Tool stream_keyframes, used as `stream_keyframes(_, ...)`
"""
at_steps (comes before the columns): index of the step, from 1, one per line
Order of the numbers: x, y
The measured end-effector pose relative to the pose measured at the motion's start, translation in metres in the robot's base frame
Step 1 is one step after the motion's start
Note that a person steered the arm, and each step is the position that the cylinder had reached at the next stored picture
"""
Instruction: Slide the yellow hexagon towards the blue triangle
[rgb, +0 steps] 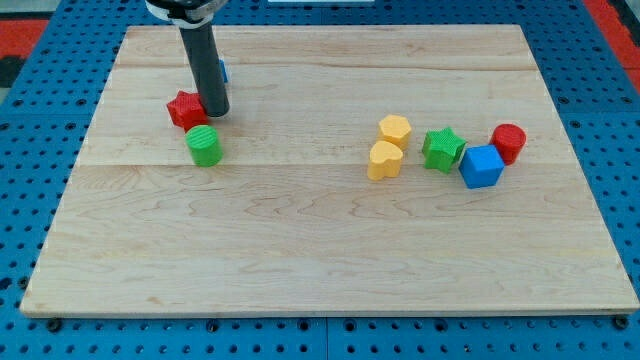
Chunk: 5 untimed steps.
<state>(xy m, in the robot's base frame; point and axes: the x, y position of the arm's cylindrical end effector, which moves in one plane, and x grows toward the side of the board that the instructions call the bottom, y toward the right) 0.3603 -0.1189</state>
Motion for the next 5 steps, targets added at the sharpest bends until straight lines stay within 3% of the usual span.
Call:
stream_keyframes(2,-0.017,0.216)
stream_keyframes(3,0.030,0.247)
stream_keyframes(4,0.087,0.195)
stream_keyframes(5,0.066,0.159)
